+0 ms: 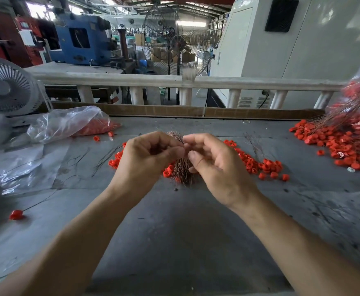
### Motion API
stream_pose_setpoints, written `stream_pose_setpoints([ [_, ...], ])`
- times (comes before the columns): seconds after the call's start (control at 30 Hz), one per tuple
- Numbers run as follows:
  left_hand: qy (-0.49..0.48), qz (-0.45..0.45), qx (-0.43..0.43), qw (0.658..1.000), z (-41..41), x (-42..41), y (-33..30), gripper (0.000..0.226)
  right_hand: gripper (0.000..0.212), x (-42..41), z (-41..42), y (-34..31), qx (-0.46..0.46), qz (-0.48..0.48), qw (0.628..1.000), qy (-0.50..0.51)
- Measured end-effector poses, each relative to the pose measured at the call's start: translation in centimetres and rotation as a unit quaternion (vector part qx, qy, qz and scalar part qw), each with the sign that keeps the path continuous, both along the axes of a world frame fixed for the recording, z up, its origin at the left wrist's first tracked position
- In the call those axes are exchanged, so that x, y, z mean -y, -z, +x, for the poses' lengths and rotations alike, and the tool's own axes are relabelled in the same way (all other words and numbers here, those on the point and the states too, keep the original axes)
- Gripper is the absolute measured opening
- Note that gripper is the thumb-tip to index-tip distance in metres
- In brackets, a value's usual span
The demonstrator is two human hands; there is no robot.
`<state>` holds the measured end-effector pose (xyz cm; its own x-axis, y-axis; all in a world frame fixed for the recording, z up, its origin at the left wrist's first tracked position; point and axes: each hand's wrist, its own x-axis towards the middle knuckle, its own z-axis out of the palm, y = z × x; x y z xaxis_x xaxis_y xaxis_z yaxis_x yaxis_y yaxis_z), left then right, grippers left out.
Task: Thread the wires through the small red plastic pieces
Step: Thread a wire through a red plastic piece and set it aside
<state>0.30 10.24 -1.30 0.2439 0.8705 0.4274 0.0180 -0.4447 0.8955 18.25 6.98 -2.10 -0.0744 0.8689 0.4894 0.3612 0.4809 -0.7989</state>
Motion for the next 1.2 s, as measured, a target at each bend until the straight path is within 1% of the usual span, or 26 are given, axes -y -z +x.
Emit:
stream_pose_setpoints([
  [0.07,0.021,-0.023,0.037,0.999,0.0,0.0,-0.2,0.007,0.016,0.1,-0.1,0.0,0.002,0.0,1.0,-0.001],
  [0.17,0.026,-0.042,0.062,0.997,0.0,0.1,-0.3,0.009,0.003,0.2,-0.1,-0.2,0.021,0.028,0.999,0.005],
  [0.23,0.019,-0.052,0.067,0.996,0.0,0.1,-0.4,0.01,0.005,0.2,0.0,-0.4,0.027,0.034,0.999,0.015],
  [0.3,0.023,-0.057,0.094,0.994,-0.2,0.0,-0.6,0.012,0.008,0.4,0.1,-0.5,0.024,0.033,0.999,0.025],
  [0.37,0.026,-0.059,0.122,0.99,-1.1,-0.3,-1.0,0.013,0.008,0.5,0.4,-0.8,0.002,0.041,0.999,0.035],
  [0.4,0.004,-0.055,0.109,0.992,-1.6,-0.6,-1.2,0.014,0.008,0.6,0.6,-0.9,-0.023,0.045,0.998,0.038],
  [0.43,-0.04,-0.043,0.063,0.996,-2.2,-0.9,-1.4,0.014,0.009,0.6,0.8,-1.1,-0.057,0.05,0.996,0.038],
  [0.47,-0.098,-0.022,-0.016,0.995,-2.7,-1.2,-1.3,0.011,0.009,0.8,0.9,-1.3,-0.097,0.057,0.993,0.037],
  [0.5,-0.154,0.0,-0.111,0.982,-3.1,-1.6,-1.2,0.009,0.008,0.9,1.1,-1.5,-0.136,0.067,0.988,0.038],
  [0.53,-0.188,0.012,-0.199,0.962,-3.5,-1.8,-0.9,0.011,0.009,1.0,1.2,-1.8,-0.173,0.081,0.981,0.041],
  [0.57,-0.198,0.011,-0.27,0.942,-3.7,-2.0,-0.7,0.015,0.011,1.1,1.3,-2.0,-0.206,0.092,0.973,0.045],
  [0.6,-0.189,0.003,-0.321,0.928,-3.8,-2.1,-0.5,0.018,0.013,1.1,1.5,-2.2,-0.236,0.1,0.966,0.047],
  [0.67,-0.158,-0.014,-0.386,0.909,-4.1,-2.2,-0.3,0.019,0.016,1.1,1.7,-2.6,-0.281,0.093,0.954,0.049],
  [0.77,-0.138,-0.015,-0.439,0.888,-4.5,-2.2,-0.5,0.02,0.016,0.7,2.0,-2.4,-0.311,0.039,0.948,0.062],
  [0.93,-0.152,0.003,-0.496,0.855,-4.3,-1.9,-0.5,0.021,0.015,0.4,1.9,-1.7,-0.28,-0.061,0.955,0.081],
  [1.1,-0.15,-0.011,-0.494,0.856,-4.0,-1.8,-0.4,0.019,0.011,0.5,1.2,-1.5,-0.232,-0.1,0.965,0.064],
  [1.2,-0.151,0.01,-0.475,0.867,-3.6,-1.6,-0.3,0.016,0.01,0.5,0.9,-1.2,-0.202,-0.105,0.972,0.049],
])
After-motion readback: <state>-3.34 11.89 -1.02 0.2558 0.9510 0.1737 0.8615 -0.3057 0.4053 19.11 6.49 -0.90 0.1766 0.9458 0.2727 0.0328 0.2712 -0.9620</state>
